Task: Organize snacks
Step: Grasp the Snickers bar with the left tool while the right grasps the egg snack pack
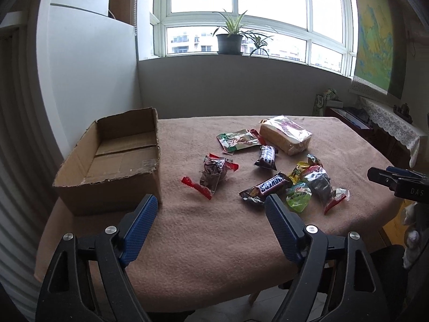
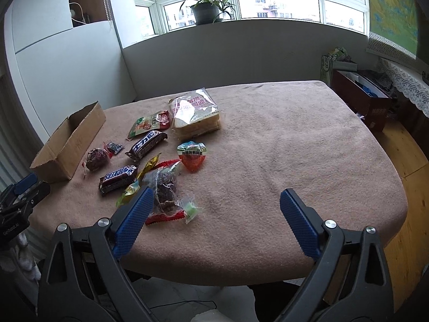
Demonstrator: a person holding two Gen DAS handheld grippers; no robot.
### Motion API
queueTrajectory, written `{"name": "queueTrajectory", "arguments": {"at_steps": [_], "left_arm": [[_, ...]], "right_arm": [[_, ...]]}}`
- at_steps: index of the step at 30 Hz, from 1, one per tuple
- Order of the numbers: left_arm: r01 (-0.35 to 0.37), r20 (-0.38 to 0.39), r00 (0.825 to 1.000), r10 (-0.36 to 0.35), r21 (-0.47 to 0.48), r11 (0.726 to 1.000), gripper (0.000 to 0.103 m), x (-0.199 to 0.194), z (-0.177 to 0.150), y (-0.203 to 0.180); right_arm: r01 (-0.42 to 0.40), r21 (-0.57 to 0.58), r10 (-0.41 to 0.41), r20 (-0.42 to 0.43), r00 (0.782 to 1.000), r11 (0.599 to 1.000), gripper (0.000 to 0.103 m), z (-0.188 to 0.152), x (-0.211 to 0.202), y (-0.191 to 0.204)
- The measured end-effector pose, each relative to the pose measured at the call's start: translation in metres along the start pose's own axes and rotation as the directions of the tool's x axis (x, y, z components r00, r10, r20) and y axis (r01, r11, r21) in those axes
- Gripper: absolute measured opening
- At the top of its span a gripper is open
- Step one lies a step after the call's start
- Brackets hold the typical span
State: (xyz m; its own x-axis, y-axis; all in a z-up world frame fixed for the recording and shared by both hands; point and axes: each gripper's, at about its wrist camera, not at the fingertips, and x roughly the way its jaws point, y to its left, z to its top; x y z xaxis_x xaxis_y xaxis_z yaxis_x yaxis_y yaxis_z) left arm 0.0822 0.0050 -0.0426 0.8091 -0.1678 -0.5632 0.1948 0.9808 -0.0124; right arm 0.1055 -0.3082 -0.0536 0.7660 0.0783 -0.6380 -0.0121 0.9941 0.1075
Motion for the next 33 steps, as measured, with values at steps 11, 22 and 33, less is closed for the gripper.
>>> {"name": "queueTrajectory", "arguments": {"at_steps": [11, 22, 33], "left_arm": [[0.187, -0.163, 0.972, -0.167, 0.116, 0.975, 0.061, 0.064, 0.012, -0.024], [0.306, -0.302, 0.923, -0.239, 0.199, 0.931, 0.061, 0.11, 0.021, -0.037], [0.386, -0.375, 0.876, -0.303, 0.17, 0.906, 0.05, 0.129, 0.026, -0.046]], "right_arm": [[-0.159, 0.125, 0.175, -0.133, 0.976, 0.979, 0.079, 0.027, 0.071, -0.004], [-0.19, 0.175, 0.224, -0.204, 0.953, 0.966, 0.073, 0.033, 0.114, 0.0], [-0.105, 0.002, 0.103, -0.228, 0.968, 0.994, 0.061, 0.04, 0.129, 0.026]]}}
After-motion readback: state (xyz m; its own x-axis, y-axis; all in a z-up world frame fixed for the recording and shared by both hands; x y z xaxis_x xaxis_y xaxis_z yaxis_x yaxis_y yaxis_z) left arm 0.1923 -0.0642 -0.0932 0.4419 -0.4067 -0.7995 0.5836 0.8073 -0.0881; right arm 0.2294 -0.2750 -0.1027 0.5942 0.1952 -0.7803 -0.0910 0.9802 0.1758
